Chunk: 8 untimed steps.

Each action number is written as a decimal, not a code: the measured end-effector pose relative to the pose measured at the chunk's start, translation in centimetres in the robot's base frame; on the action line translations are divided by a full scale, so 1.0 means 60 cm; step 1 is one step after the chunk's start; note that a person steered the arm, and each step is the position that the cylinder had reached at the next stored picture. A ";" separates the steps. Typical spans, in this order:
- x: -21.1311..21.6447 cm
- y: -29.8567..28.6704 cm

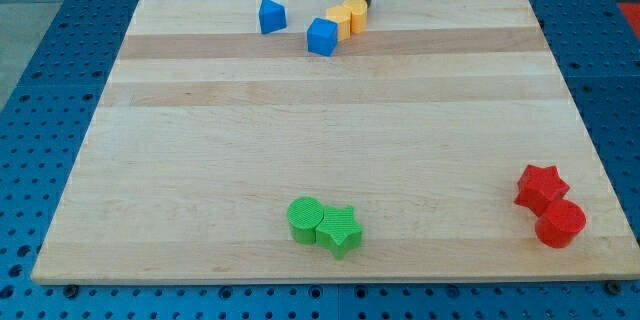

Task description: Push the red star upwards and left

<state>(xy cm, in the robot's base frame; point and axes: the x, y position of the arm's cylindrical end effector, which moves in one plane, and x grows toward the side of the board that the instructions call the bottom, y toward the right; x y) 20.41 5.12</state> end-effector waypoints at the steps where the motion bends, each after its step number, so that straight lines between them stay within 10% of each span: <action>1: -0.019 0.088; 6: 0.419 0.479; 8: 0.563 0.490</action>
<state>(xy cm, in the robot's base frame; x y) 54.16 34.53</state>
